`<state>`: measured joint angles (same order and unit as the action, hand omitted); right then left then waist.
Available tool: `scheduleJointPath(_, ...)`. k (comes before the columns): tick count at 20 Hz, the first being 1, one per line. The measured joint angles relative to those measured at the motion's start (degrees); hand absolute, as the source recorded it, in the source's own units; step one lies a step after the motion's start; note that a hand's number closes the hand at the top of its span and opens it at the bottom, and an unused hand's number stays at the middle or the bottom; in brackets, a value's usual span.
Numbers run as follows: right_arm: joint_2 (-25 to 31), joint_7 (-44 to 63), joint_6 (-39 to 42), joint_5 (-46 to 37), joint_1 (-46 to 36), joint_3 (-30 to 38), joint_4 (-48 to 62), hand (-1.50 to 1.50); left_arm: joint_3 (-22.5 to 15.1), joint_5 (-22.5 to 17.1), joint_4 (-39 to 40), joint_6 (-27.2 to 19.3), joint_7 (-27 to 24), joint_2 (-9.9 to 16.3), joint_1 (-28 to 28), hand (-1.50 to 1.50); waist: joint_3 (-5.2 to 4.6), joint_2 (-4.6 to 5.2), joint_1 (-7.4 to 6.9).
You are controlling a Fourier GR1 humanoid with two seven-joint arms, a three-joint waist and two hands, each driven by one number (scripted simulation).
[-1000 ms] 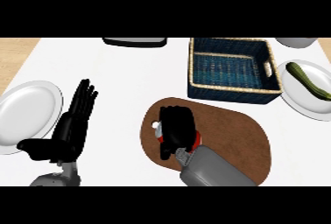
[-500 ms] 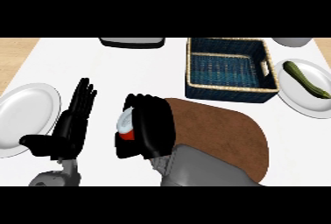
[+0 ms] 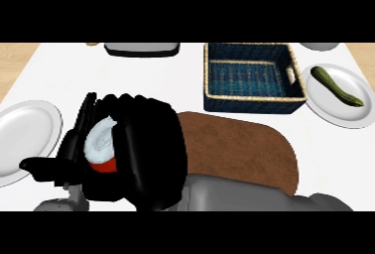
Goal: Pick the can from the cutting board and place it in the basket
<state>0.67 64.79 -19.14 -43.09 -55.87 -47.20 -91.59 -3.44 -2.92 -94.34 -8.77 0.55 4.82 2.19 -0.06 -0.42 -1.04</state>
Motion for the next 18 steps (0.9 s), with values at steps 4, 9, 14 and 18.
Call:
scheduleJointPath(4,0.0,1.9,2.7,-0.9,-1.2,4.4,-0.2,1.50,0.2,0.1,-0.5,-0.2,-0.2,0.0,-0.8,0.00,0.01,-0.05,0.75)
scheduleJointPath(9,2.0,2.6,7.4,-3.1,-1.6,8.5,0.7,1.50,0.7,0.1,-2.0,-0.2,0.4,0.5,-1.8,0.00,0.02,-0.07,1.26)
scheduleJointPath(14,5.6,1.3,11.1,-4.0,1.2,12.0,-0.8,1.50,1.0,0.0,-0.9,0.0,-0.5,0.2,-1.7,0.00,0.03,0.08,1.60)
scheduleJointPath(18,7.8,-0.8,12.8,-4.0,4.3,16.3,-2.8,1.50,1.1,-0.2,-1.5,0.3,0.3,0.3,-1.4,0.00,0.05,0.20,1.40)
